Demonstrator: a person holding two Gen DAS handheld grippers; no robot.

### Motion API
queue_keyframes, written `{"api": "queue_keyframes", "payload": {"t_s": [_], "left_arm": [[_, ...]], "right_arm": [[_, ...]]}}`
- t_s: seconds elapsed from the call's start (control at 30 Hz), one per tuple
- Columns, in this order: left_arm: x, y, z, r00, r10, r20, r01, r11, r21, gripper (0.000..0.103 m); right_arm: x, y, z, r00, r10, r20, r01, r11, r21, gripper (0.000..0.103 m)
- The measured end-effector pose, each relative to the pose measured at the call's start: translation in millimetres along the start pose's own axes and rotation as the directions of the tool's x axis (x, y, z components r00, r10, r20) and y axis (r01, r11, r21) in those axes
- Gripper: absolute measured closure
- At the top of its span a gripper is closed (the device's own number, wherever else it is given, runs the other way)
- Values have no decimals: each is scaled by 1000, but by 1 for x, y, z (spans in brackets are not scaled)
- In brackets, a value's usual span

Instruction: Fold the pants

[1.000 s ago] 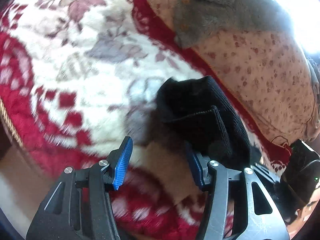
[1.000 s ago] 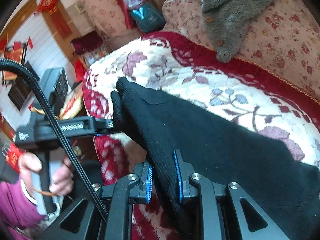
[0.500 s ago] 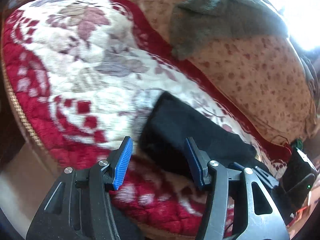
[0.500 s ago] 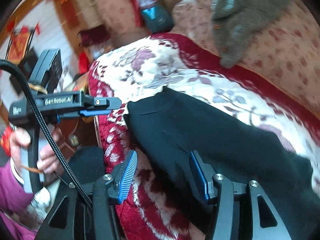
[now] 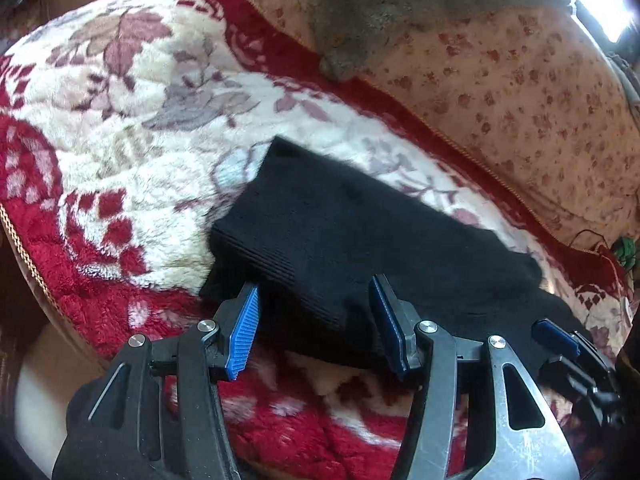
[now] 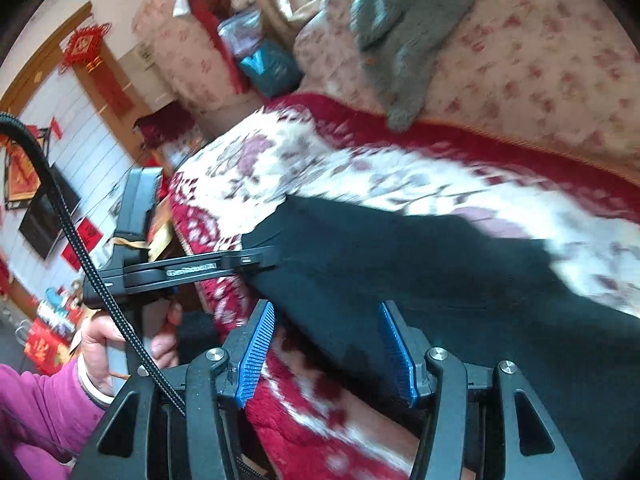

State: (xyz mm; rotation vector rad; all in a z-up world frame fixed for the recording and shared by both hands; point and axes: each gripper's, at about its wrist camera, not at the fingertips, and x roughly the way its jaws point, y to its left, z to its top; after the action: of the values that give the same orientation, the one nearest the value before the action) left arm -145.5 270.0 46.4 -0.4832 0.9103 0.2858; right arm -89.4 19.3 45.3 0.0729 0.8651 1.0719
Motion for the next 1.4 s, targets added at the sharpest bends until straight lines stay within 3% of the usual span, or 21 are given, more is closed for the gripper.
{"api": "queue_keyframes", "payload": {"t_s": [0.13,0.23,0.4,0.73,0.87,1.0,1.17,1.3,1.4], "left_arm": [[-17,-29,-1,998,11,66,-14,999,52,50],[-22,-47,-1,997,-46,61,42,996,77,50],[-20,-88,-7,997,-70,43,62,985,160,50],[-6,-170,-27,986,-163,-22,162,943,290,50],[6,-207,-39,968,-233,-95,252,907,337,50],[21,-248,-49,937,-299,-181,348,854,387,50],[41,-289,-54,904,-339,-261,421,815,398,50],[51,-317,-62,893,-343,-291,442,789,426,50],[56,-334,-68,888,-338,-312,451,772,447,50]], "right_arm": [[-44,-26,-9,992,-107,63,104,993,56,51],[-78,-48,-21,977,-193,95,183,977,105,51],[-124,-78,-37,939,-317,131,294,941,169,51],[-197,-120,-75,879,-449,160,388,869,305,50],[-223,-139,-97,845,-518,130,445,818,365,50],[-242,-159,-119,840,-536,88,443,770,460,50],[-261,-170,-144,832,-552,56,445,724,527,50],[-273,-180,-159,824,-565,29,449,684,574,50],[-278,-187,-168,832,-554,25,427,668,610,50]]}}
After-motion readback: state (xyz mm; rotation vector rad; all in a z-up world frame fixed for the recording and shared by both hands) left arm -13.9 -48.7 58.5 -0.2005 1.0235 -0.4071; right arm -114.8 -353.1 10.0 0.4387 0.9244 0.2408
